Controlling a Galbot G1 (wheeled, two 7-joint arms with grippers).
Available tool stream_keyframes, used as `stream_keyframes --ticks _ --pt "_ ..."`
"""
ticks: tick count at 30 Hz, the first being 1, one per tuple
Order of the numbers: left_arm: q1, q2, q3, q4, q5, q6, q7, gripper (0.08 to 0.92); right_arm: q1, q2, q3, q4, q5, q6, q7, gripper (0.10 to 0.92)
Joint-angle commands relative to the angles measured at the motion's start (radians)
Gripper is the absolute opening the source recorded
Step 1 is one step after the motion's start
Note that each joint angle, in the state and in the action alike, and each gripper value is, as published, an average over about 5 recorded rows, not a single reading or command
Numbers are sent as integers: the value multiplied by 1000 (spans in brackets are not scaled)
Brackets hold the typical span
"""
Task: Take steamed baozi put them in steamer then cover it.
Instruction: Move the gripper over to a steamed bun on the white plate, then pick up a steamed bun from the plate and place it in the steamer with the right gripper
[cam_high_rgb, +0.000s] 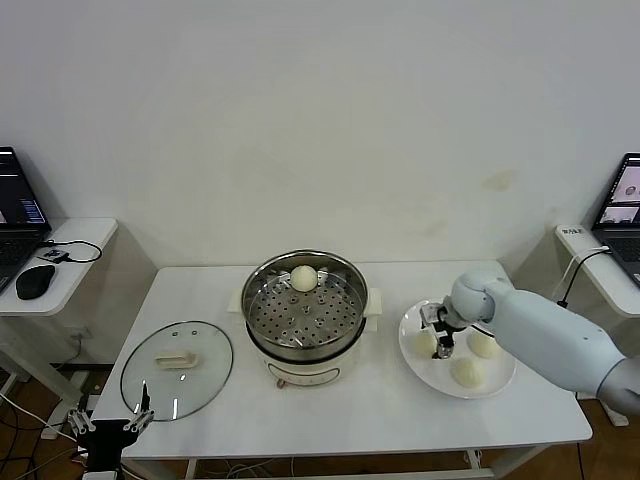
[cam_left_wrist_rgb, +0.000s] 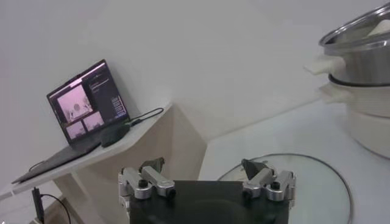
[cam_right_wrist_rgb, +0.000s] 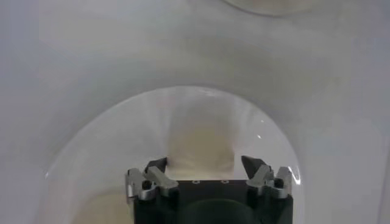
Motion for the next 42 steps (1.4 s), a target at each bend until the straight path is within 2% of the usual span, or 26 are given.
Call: stream_keyframes --ticks 1,6,14,23,28,34,38,42 --pt "1 0 0 -1 1 0 -1 823 -10 22 6 -29 -17 -3 -2 648" --pt "2 0 -1 -5 1 0 -1 823 6 3 7 -5 -4 -4 -16 606" --pt "4 4 6 -17 4 6 5 823 111 -84 -23 99 81 -25 -36 594" --pt "-5 14 28 -33 7 14 16 823 500 -150 -229 233 307 -92 -20 597" --pt "-13 23 33 -31 4 14 18 823 747 -52 -393 271 471 -137 -7 602" --pt "-20 27 28 -28 -4 11 16 823 791 121 -414 255 647 -224 67 604" --pt "-26 27 13 -24 -12 11 16 823 739 262 -416 202 690 -262 102 610" --pt "-27 20 5 -25 -16 10 15 823 652 409 -384 100 664 -294 110 611"
